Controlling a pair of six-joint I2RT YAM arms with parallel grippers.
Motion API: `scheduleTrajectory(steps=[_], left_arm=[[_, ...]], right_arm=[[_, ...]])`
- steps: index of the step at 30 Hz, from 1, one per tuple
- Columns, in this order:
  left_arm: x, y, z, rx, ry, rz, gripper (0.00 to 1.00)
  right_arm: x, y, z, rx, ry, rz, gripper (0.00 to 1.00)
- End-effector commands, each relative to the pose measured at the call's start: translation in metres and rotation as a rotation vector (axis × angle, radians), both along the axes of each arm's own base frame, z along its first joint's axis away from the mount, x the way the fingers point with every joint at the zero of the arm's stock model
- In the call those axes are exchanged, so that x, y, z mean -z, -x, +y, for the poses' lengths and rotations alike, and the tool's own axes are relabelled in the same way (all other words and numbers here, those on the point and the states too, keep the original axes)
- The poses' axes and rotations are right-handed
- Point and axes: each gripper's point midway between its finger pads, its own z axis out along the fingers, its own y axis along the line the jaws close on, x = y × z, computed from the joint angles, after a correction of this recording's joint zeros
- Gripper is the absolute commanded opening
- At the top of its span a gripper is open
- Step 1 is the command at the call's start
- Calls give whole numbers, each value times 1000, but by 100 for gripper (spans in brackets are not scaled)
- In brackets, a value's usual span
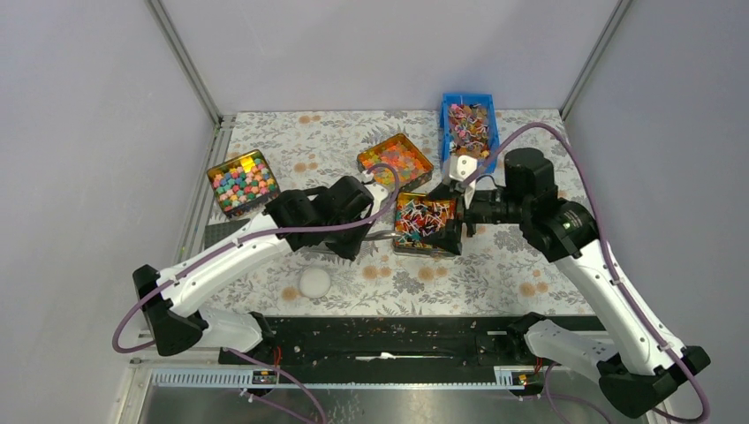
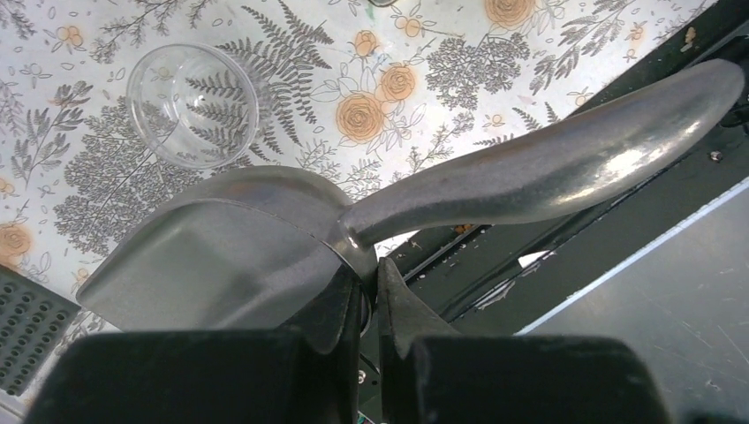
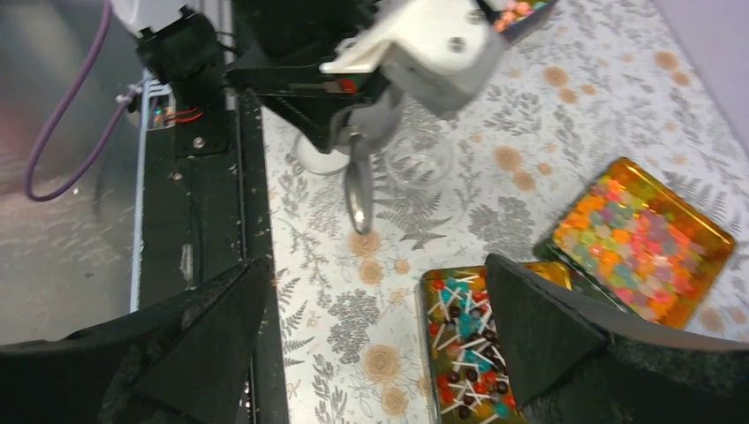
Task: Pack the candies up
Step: Pick up the spatula from the center of the board.
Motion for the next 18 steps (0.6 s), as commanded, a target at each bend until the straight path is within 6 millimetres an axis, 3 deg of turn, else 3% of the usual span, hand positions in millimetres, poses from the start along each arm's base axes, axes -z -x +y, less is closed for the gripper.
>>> scheduleTrajectory(steps=[1,6,12,18], left_arm=[[-26,0,-17,21,104,6,0],[-27,4,-22,39,119,53,0],[-27,5,-26,46,130,69,0],[-32,6,-31,42,156,84,0]], right_arm=[[24,15,16,-91,64,8,97],[44,23,45,-159,129,-7,91],[57,8,73,-142,170,-93,84],[70,-1,86,-132,193,-142,77]])
